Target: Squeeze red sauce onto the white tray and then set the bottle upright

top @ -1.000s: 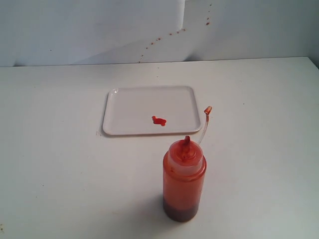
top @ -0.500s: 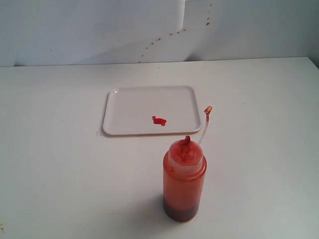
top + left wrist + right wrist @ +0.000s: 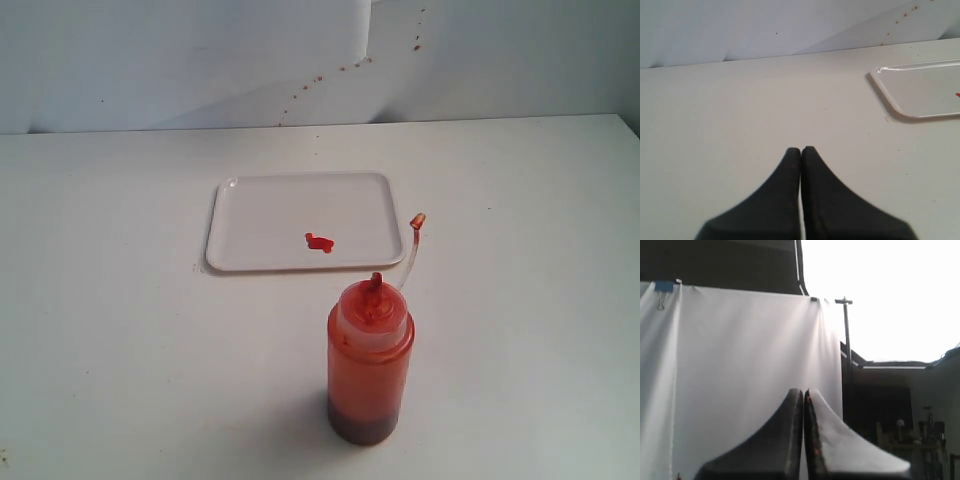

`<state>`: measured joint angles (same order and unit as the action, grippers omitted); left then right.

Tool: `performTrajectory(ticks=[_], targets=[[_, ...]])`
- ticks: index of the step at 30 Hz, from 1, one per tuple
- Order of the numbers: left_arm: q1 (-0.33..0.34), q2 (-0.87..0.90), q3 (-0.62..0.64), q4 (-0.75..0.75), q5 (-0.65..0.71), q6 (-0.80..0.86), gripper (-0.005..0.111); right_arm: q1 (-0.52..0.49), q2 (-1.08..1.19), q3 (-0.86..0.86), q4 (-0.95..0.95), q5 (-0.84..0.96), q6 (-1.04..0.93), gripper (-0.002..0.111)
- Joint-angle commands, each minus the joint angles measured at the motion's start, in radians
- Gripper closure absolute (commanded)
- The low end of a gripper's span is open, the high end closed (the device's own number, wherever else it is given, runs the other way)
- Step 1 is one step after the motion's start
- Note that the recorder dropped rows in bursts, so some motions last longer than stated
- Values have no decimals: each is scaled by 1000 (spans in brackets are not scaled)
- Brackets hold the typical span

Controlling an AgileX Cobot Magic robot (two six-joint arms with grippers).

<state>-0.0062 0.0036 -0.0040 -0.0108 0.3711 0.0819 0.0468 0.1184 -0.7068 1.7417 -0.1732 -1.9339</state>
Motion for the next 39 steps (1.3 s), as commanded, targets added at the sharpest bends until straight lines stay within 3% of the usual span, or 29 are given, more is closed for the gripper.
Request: performTrajectory(ticks=[1,10,11,12,14,15,18,20,22,33,39], targets=[[2,-4,4,-2,-4,3,105,-6,-94,-5,3,-5,5,107],[2,-4,4,-2,-4,3,105,-6,-118,91,3,46,-8,107],[2,-4,4,-2,-4,3,105,-6,-118,112,-30,121,109,107],[2,-4,4,-2,-4,3,105,-6,-118,147,-193,151,287,107],[2,-4,4,-2,-4,3,105,-6,-118,190,-656,239,742,107],[2,-4,4,-2,-4,3,105,-6,-118,208,-972,290,1079,107],[2,-4,4,-2,-4,3,105,-6,-118,249,-1575,397,1816,107],[2,-4,4,-2,-4,3,105,-6,-118,272,-1781,444,2050,107],[2,-4,4,-2,-4,3,105,-6,-118,315,-1852,451,2092,107],[2,-4,4,-2,-4,3,105,-10,-118,561,-1888,378,1919,107],[2,-4,4,-2,-4,3,105,-132,-118,684,-1881,375,1919,107]])
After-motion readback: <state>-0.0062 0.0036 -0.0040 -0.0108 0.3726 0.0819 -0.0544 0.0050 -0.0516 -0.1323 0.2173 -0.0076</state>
